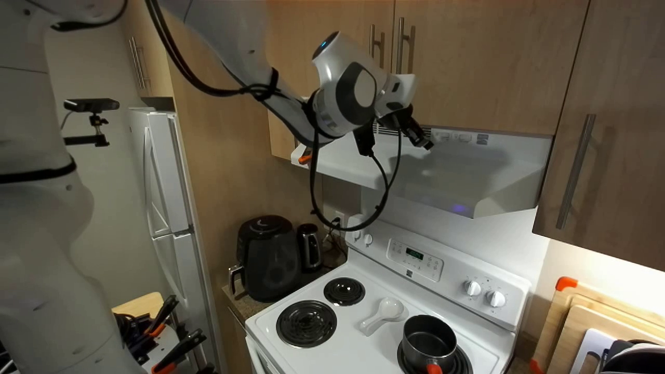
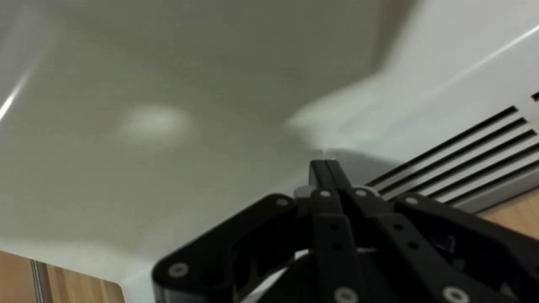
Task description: Turn off the light of the oven filter
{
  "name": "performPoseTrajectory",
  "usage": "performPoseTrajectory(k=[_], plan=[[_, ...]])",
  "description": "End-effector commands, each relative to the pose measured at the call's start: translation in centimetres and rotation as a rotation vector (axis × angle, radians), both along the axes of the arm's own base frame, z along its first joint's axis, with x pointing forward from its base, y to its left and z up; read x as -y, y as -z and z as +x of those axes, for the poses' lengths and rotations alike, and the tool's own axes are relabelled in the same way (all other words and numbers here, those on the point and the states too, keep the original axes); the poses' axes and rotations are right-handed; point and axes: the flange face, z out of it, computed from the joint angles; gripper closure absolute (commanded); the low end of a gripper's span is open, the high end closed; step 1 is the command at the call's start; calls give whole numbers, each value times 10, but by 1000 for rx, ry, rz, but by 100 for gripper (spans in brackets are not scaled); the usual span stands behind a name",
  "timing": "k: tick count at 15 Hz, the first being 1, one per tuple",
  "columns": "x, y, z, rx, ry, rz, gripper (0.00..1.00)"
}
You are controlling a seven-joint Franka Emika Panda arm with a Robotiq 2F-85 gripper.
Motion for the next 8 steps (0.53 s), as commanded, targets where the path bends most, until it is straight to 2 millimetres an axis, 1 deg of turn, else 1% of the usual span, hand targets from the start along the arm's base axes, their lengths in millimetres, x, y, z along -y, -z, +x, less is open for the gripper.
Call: performPoseTrajectory(k=[1,3,5,8], plan=[[2,2,-3,-13,-9,22,100],[7,-2,-6,-24,0,42,100],[17,-8,-11,-30,11,51,100],[39,-19,-23,-38,32,53,100]])
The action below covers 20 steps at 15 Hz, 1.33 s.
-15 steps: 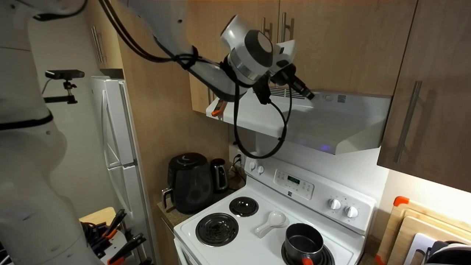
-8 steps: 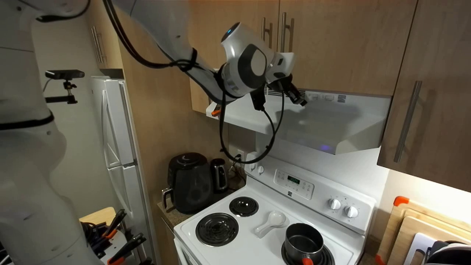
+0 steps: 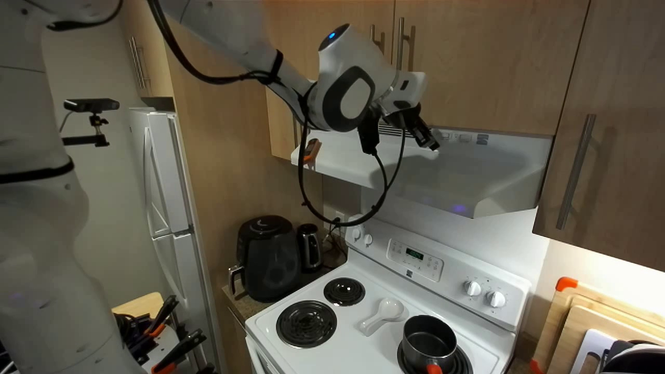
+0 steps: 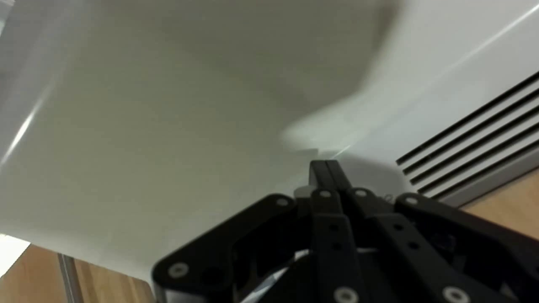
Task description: Turn off the light of the oven filter
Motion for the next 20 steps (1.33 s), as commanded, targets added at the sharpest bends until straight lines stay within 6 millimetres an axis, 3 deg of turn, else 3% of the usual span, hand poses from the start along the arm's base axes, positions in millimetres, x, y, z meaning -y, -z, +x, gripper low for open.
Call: performPoseTrajectory(k=[1,5,9,14,20], plan=[[25,-14,-24,-24,18,-14,100],[47,-21,-42,-10,69,-13,100],[56,-21,-52,-4,99,-3,100],[57,-24,-53,22,115,-1,100],[37,-22,-37,18,75,-1,100]])
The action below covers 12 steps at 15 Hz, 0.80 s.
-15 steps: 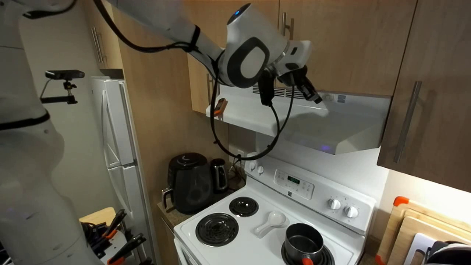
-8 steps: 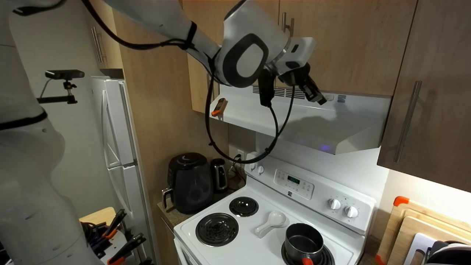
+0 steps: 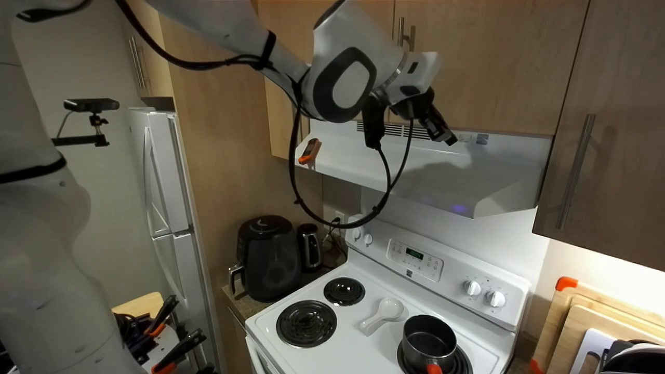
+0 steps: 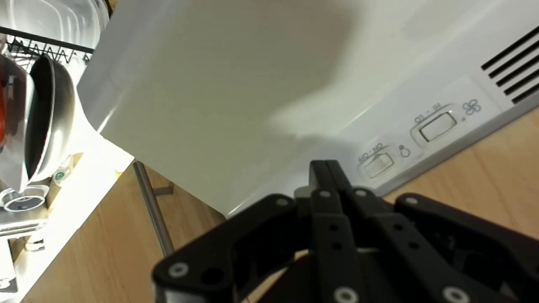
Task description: Turn off the light of the oven filter
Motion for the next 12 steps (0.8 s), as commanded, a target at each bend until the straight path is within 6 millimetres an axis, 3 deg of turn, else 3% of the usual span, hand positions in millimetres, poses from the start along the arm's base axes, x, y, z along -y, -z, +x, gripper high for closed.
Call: performPoseTrajectory(k=[1,6,12], plan=[[-14,1,7,9,-19,3,100],[-28,0,22,12,-50,-4,100],[-29,2,38,15,-59,-8,100]])
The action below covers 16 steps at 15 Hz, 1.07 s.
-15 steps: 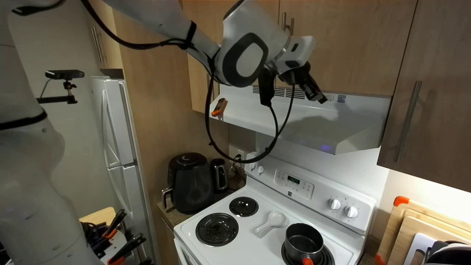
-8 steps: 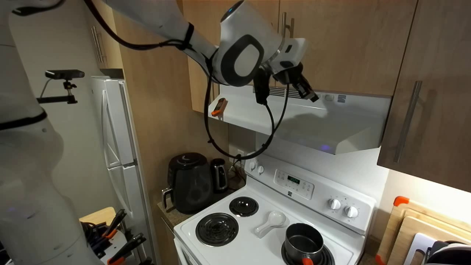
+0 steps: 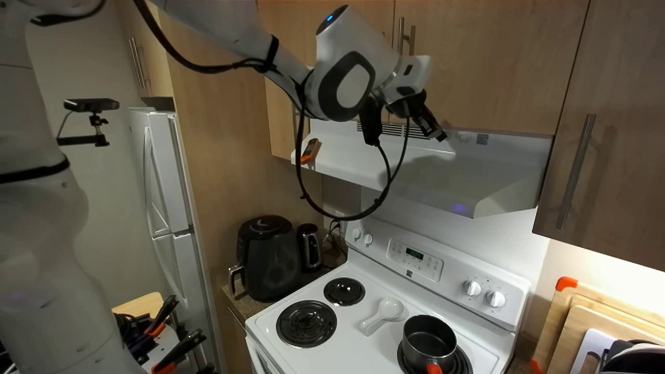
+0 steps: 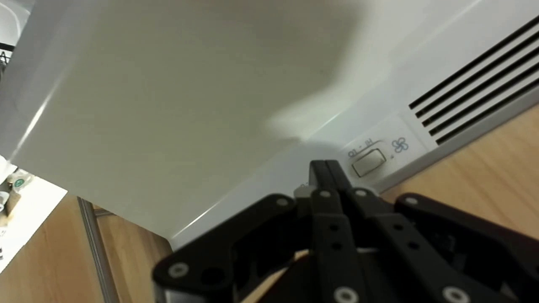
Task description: Turn off the light of the oven filter
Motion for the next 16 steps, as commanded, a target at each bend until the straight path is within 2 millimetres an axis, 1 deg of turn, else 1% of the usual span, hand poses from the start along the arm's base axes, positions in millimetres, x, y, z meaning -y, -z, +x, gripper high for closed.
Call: performPoseTrajectory(k=[1,8,16], plan=[[1,3,13,7,4,-1,100],[-1,10,23,-2,-6,-3,100],[-6,8,24,1,-34,-46,100]])
